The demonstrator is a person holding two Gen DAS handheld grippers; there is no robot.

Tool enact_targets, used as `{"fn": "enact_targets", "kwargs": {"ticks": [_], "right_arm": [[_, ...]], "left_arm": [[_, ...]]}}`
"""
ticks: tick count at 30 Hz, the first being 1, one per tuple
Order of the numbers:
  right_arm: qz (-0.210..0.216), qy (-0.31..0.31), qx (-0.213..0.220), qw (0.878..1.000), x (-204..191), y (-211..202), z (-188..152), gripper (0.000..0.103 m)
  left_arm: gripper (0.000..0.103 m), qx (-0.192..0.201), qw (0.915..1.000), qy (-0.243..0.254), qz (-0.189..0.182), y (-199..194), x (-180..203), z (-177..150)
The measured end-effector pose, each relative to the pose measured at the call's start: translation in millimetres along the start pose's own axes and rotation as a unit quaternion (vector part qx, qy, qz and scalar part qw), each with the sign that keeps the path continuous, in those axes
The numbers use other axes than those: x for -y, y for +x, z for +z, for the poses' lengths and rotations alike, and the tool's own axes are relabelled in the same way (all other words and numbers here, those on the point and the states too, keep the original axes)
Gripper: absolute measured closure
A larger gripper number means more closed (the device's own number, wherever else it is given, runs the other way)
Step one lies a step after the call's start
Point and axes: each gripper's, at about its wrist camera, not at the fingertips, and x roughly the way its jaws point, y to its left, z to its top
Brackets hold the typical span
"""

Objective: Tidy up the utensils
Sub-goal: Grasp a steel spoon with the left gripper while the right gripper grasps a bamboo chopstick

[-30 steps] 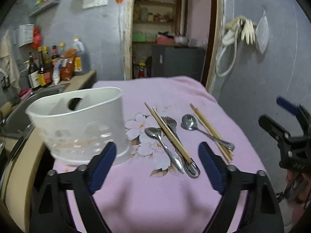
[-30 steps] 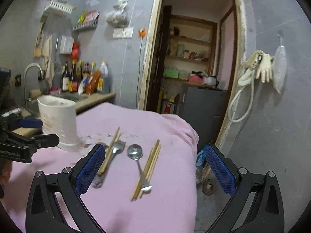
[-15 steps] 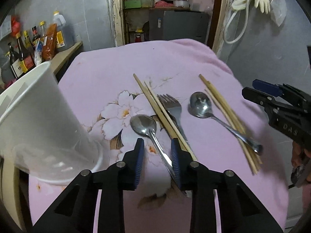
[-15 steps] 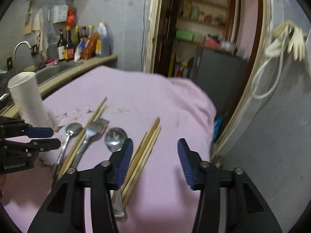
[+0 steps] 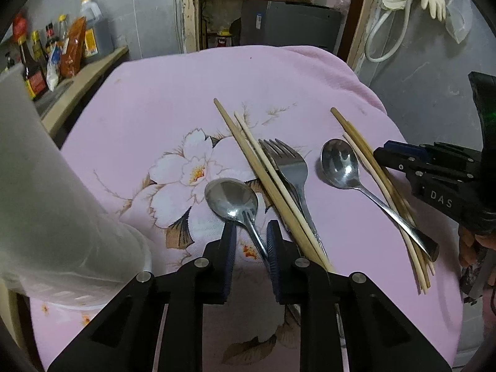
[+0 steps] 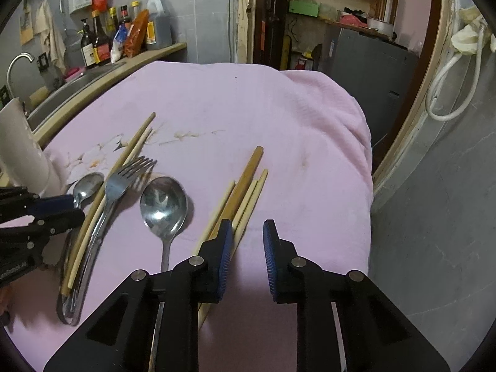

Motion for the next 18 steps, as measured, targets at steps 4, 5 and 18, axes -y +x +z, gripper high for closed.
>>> {"fn": "enact_targets", "kwargs": {"ticks": [4,5,18], "right_arm": [[-0.006,0.008,-0.010,1.000,4.7,8.7,10.3,0.087],[-0.007,0.010,-0.014,1.000,6.0,11.3,12.3,0.088],[0.030,0.073,-0.086,0.993,19.4,33.4,31.3,0.098]], "left_arm": [[0.086,-0.004,0.9999,-0.012,-0.009,1.1,-1.1,2.1],[0.086,-0.005,0.9998,-0.013,-0.011,1.1,-0.8,3.4],[0.103,-0.014,0.9978,-0.014,-0.064,0.5,1.5,7.5]]}}
